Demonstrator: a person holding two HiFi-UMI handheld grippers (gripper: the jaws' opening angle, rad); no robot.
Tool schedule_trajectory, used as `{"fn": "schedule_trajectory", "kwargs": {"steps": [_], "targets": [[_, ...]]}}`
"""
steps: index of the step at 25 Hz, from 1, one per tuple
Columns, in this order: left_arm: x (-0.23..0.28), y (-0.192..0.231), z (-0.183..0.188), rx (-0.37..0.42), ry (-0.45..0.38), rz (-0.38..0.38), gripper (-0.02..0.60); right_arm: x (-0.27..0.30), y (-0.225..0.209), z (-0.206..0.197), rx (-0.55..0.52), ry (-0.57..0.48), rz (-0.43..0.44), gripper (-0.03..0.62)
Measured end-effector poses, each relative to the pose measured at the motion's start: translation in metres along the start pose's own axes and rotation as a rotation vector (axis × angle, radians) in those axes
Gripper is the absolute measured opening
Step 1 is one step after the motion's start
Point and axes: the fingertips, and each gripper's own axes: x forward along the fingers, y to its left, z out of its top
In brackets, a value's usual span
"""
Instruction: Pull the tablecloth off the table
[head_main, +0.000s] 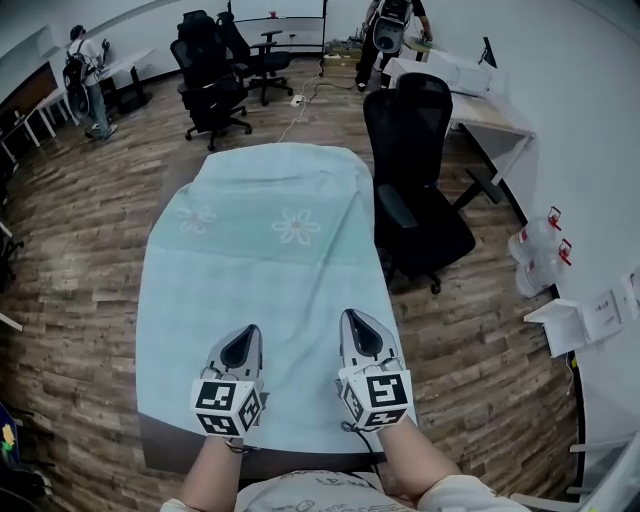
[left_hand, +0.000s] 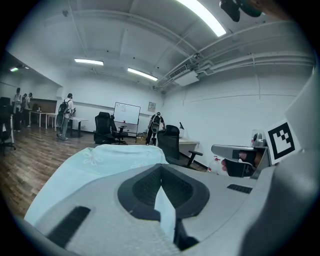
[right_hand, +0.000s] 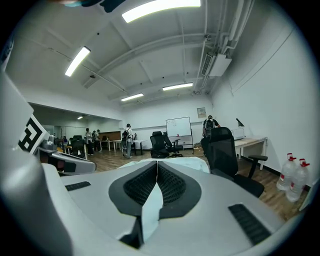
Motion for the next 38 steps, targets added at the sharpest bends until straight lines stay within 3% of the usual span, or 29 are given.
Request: {"fn": "schedule_trajectory", "kwargs": {"steps": [7, 18, 19, 21, 23, 24, 25, 26, 32, 38], "targets": [[0.028, 0.042, -0.014, 0.02, 0.032, -0.02, 0.012, 0.038, 0.009, -0.022, -0.031, 0.034, -0.046, 0.014], [0.089, 0.126, -0.042, 0.065, 0.111, 0.021, 0.014, 0.095, -0.027, -0.079, -0.01, 0.162, -0.148, 0.015], [0.095, 0.133, -0.047, 0.068, 0.125, 0.018, 0.029, 0.103, -0.03, -0.084, -0.016, 0.173, -0.149, 0.015], [0.107, 0.147, -0.055, 0.074, 0.156, 0.012, 0.173, 0.118, -0.036, -0.091, -0.037, 0.191, -0.142, 0.015], [0.119, 0.162, -0.062, 0.097, 0.172, 0.024, 0.193, 0.132, -0.041, -0.098, -0.055, 0.206, -0.126, 0.017], [0.125, 0.169, -0.065, 0.119, 0.175, 0.03, 0.207, 0.14, -0.043, -0.104, -0.058, 0.215, -0.105, 0.032], [0.131, 0.175, -0.07, 0.146, 0.181, 0.036, 0.228, 0.147, -0.045, -0.112, -0.057, 0.229, -0.078, 0.116], [0.138, 0.182, -0.075, 0.172, 0.193, 0.042, 0.241, 0.154, -0.047, -0.121, -0.056, 0.252, -0.058, 0.183], [0.176, 0.23, -0.111, 0.183, 0.28, 0.121, 0.288, 0.188, -0.086, -0.179, -0.093, 0.407, -0.098, 0.193], [0.198, 0.28, -0.141, 0.161, 0.358, 0.178, 0.29, 0.214, -0.126, -0.218, -0.121, 0.532, -0.18, 0.213]]}}
